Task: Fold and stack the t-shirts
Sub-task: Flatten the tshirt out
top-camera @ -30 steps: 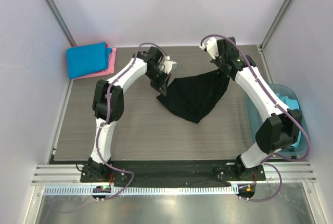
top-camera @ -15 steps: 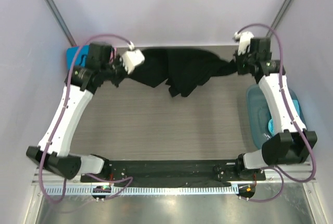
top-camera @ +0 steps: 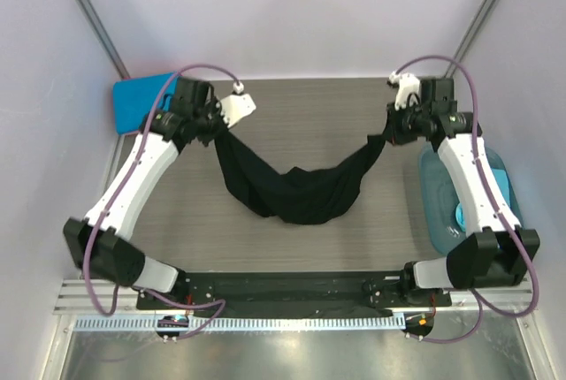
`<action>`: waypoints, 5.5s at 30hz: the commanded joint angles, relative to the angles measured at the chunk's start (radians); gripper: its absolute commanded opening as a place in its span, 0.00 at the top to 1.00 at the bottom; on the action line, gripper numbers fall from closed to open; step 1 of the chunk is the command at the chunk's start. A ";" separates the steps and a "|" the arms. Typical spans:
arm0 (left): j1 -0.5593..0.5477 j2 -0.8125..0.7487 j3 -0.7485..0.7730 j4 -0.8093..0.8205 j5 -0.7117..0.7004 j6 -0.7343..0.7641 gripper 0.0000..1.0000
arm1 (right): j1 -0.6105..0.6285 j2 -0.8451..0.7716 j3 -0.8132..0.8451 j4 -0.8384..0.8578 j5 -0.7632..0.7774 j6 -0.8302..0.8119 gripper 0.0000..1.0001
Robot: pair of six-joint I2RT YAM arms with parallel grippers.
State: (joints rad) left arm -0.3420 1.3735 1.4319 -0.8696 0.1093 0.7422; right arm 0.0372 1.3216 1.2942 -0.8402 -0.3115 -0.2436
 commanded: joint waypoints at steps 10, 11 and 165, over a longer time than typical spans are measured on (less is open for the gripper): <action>0.015 0.328 0.245 0.230 -0.362 -0.190 0.39 | -0.109 0.236 0.150 0.075 0.089 -0.100 0.55; 0.015 0.281 0.225 0.234 -0.359 -0.210 0.35 | -0.109 0.166 0.073 0.069 -0.014 -0.220 0.55; -0.103 0.011 0.032 -0.166 -0.249 -0.397 1.00 | 0.130 -0.020 0.272 0.215 0.232 -0.263 0.99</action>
State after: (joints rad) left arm -0.4473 1.4815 1.5314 -0.9630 -0.1562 0.3225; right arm 0.1696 1.4647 1.5570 -0.5255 0.0025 -0.6170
